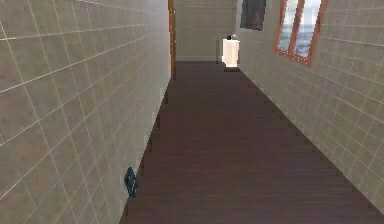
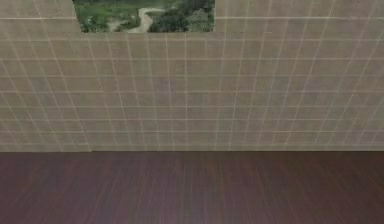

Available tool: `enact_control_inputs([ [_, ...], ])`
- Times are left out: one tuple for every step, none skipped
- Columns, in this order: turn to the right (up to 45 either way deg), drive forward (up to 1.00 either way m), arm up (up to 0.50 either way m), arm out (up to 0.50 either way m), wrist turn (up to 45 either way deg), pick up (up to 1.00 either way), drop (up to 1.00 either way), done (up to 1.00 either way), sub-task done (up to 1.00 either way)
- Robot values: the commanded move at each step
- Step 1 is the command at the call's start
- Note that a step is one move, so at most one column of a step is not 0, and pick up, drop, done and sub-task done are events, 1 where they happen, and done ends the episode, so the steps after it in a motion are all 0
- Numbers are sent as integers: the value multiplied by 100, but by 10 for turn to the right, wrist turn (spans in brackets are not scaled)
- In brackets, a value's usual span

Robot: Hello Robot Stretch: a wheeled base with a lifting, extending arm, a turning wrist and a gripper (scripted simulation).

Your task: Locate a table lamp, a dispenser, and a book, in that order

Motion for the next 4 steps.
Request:
enact_control_inputs([
  [0,100,0,0,0,0,0,0,0],
  [0,100,0,0,0,0,0,0,0],
  [0,100,0,0,0,0,0,0,0],
  [0,100,0,0,0,0,0,0,0],
])
